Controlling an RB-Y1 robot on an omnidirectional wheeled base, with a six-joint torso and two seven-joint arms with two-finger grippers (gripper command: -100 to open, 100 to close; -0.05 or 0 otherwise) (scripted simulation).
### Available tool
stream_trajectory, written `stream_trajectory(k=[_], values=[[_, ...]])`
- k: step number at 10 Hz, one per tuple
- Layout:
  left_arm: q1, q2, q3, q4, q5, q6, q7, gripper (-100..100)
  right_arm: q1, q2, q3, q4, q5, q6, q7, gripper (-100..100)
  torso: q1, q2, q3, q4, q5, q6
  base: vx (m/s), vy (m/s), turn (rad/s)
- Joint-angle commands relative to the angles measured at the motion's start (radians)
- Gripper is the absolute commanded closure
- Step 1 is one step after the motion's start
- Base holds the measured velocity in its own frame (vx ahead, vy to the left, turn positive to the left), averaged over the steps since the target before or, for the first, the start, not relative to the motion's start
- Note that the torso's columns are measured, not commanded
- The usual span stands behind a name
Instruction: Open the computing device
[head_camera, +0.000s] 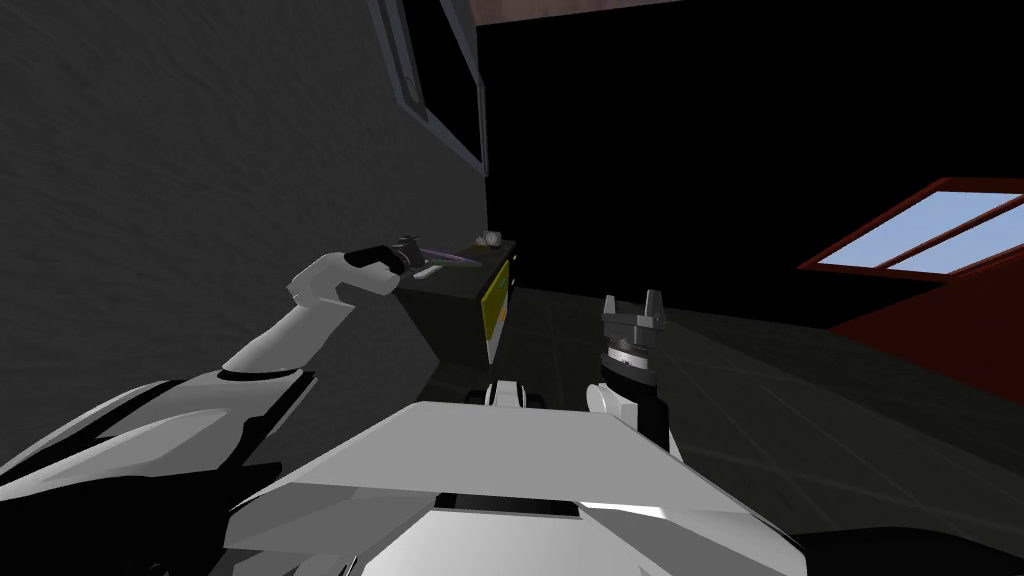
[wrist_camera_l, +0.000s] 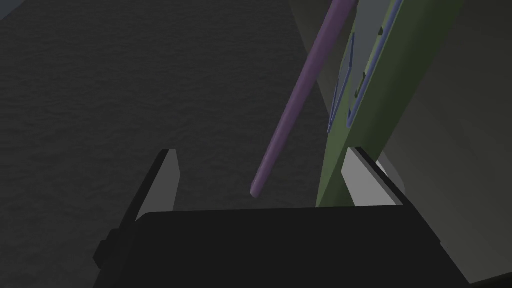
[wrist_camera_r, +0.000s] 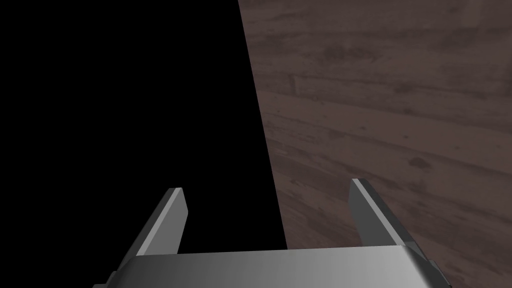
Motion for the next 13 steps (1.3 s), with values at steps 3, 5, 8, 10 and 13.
stream_trajectory(k=[3, 5, 8, 10, 13], values=[[-0.090, 0.026, -0.078, 0.132, -0.027, -0.049, 0.048, -100, 0.000, 0.000, 0.000, 0.000, 0.000, 0.000, 0.000, 0, -0.002, -0.004, -0.003, -0.001, -0.001, -0.002, -0.040, 0.013, -0.091], [-0.143, 0.026, -0.118, 0.192, -0.027, -0.049, 0.048, -100, 0.000, 0.000, 0.000, 0.000, 0.000, 0.000, 0.000, 0, -0.002, 0.002, 0.002, 0.001, -0.001, -0.001, -0.112, 0.025, -0.104], [-0.184, 0.053, -0.163, 0.275, -0.047, -0.091, 0.088, -100, 0.000, 0.000, 0.000, 0.000, 0.000, 0.000, 0.000, 0, -0.002, -0.004, -0.003, -0.001, 0.000, -0.002, -0.054, 0.001, -0.075], [-0.242, 0.053, -0.203, 0.342, -0.047, -0.091, 0.088, -100, 0.000, 0.000, 0.000, 0.000, 0.000, 0.000, 0.000, 0, -0.001, 0.004, 0.002, 0.002, 0.000, -0.002, -0.109, 0.015, -0.120], [-0.294, 0.080, -0.253, 0.429, -0.066, -0.134, 0.128, -100, 0.000, 0.000, 0.000, 0.000, 0.000, 0.000, 0.000, 0, -0.001, -0.005, -0.003, -0.001, 0.000, -0.002, -0.053, 0.003, -0.135]])
